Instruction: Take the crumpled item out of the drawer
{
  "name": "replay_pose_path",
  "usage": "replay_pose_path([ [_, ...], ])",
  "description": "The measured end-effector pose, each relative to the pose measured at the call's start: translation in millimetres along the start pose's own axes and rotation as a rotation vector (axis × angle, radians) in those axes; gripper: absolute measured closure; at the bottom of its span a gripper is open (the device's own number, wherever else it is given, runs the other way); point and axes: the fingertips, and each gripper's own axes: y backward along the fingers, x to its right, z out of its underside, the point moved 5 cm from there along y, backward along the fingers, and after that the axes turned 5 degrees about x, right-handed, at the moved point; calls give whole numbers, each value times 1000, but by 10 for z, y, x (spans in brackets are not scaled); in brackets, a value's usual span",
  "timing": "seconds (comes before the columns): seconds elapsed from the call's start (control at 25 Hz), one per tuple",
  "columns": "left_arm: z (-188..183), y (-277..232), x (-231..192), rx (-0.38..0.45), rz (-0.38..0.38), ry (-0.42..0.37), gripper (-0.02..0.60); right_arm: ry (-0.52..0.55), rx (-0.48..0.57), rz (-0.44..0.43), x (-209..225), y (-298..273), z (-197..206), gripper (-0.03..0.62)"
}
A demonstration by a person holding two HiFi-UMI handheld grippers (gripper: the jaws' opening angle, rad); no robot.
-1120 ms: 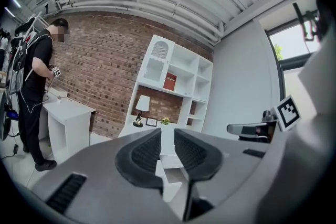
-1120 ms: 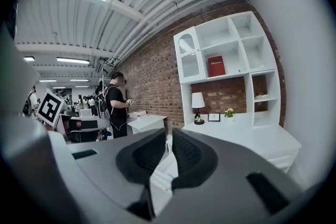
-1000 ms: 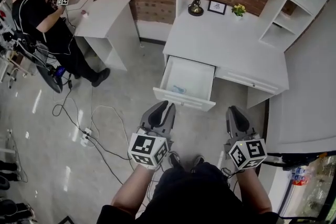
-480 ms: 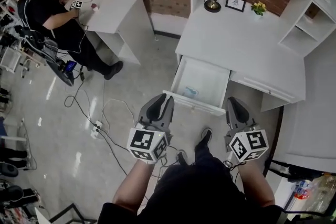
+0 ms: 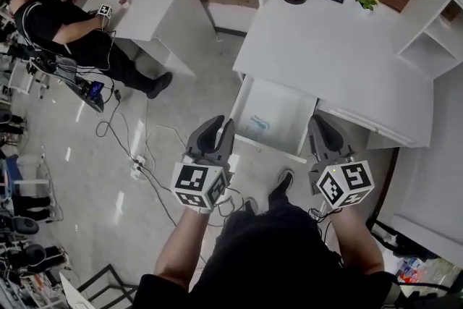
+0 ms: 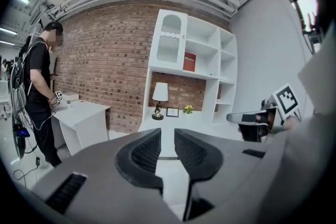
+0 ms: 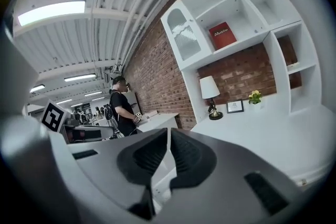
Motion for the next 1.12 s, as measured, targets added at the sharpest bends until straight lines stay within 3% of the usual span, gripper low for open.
replay_pose_path([
  [0.28,462,-383,-28,-190,89,-61,509,-36,-34,30,230,7,120,577],
  [0.56,914,-949,-283,-319,178,-112,509,-53,-76,135,435,-115,217,579],
  [0.84,1727,-1627,-434,-547,381,-252,509,-90,-116,296,599,-148,382,579],
  [1.12,2545,-1936,-622,-793,556,-345,508,-139,-159,421,611,-190,577,579],
])
